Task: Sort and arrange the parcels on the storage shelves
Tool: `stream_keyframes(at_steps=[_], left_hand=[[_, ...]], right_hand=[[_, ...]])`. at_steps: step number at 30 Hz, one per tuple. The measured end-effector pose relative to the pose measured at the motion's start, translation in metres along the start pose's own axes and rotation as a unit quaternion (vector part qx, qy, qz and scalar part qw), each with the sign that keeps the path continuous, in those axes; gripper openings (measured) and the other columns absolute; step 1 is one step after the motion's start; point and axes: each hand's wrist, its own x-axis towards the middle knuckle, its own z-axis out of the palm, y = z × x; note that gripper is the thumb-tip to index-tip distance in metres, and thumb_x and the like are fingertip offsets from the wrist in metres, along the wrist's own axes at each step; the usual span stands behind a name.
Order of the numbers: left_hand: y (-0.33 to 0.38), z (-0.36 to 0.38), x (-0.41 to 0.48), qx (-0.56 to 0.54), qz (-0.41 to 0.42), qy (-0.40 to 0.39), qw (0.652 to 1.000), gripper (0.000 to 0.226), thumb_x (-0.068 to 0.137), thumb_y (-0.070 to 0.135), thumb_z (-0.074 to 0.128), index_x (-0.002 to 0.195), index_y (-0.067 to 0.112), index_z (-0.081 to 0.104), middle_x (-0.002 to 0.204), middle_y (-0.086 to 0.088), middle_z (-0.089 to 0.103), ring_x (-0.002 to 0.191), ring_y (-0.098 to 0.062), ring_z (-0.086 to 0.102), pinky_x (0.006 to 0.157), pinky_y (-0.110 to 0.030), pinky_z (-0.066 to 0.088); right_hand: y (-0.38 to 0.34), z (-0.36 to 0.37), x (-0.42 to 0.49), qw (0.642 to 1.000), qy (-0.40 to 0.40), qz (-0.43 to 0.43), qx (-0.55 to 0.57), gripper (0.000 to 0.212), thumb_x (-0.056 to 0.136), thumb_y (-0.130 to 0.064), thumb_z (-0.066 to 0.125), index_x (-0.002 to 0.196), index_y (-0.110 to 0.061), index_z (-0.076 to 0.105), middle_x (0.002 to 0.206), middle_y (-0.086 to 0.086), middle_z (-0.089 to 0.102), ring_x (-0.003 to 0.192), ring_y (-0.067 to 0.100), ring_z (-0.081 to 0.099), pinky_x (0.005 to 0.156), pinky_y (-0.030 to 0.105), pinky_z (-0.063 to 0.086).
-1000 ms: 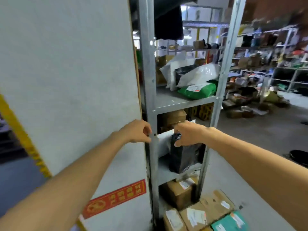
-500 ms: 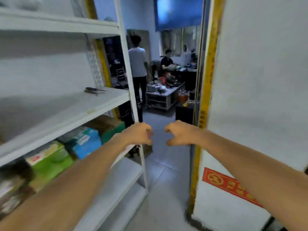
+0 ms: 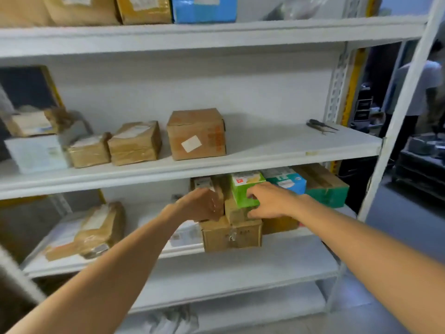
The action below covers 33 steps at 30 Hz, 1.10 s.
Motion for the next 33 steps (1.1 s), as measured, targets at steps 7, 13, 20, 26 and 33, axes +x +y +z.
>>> stream_keyframes(at_steps=[7, 13, 20, 26, 33], left_hand=[[-0.074, 0.025, -0.064, -0.032, -0.124, 0.009, 0.992, 0.030, 0.079, 0.025, 0.076, 0.107, 0.019, 0.068, 0.102, 0.000, 0.072, 0.085, -0.016, 0.064, 0.072, -0.021, 0.042], [-0.105, 0.034, -0.074, -0.033, -0.154, 0.015, 0.987, 0.033, 0.078, 0.028, 0.076, 0.110, 0.021, 0.068, 0.106, 0.002, 0.071, 0.096, -0.017, 0.066, 0.086, -0.026, 0.047], [-0.144, 0.040, -0.023, -0.037, -0.112, -0.002, 0.993, 0.039, 0.081, 0.030, 0.075, 0.117, 0.018, 0.064, 0.112, -0.002, 0.069, 0.098, -0.020, 0.064, 0.090, -0.032, 0.050], [-0.176, 0.039, 0.036, -0.039, -0.070, -0.026, 0.996, 0.041, 0.081, 0.033, 0.075, 0.118, 0.020, 0.064, 0.113, -0.001, 0.069, 0.101, -0.021, 0.063, 0.089, -0.033, 0.051], [-0.198, 0.037, 0.093, -0.028, -0.051, -0.048, 0.997, 0.048, 0.081, 0.032, 0.076, 0.123, 0.016, 0.060, 0.118, -0.005, 0.066, 0.105, -0.023, 0.062, 0.092, -0.038, 0.051]], right_hand=[[-0.076, 0.044, 0.042, 0.992, -0.030, -0.126, 0.006, 0.050, 0.084, -0.034, 0.070, 0.124, -0.009, 0.055, 0.126, 0.010, 0.056, 0.111, 0.026, 0.057, 0.092, 0.041, 0.050], [-0.092, 0.065, 0.066, 0.988, -0.048, -0.148, -0.022, 0.053, 0.084, -0.034, 0.069, 0.128, -0.009, 0.053, 0.128, 0.010, 0.056, 0.114, 0.027, 0.056, 0.093, 0.043, 0.050], [-0.084, 0.079, 0.112, 0.994, -0.068, -0.089, -0.011, 0.047, 0.085, -0.036, 0.069, 0.122, -0.010, 0.054, 0.124, 0.005, 0.055, 0.109, 0.023, 0.057, 0.093, 0.038, 0.051], [-0.073, 0.081, 0.151, 0.998, -0.063, -0.010, 0.010, 0.047, 0.087, -0.030, 0.066, 0.128, -0.011, 0.052, 0.133, 0.006, 0.049, 0.115, 0.023, 0.054, 0.094, 0.035, 0.048], [-0.064, 0.096, 0.187, 0.995, -0.031, 0.066, 0.070, 0.058, 0.091, -0.021, 0.063, 0.142, -0.008, 0.039, 0.148, 0.010, 0.036, 0.136, 0.024, 0.036, 0.110, 0.030, 0.032]])
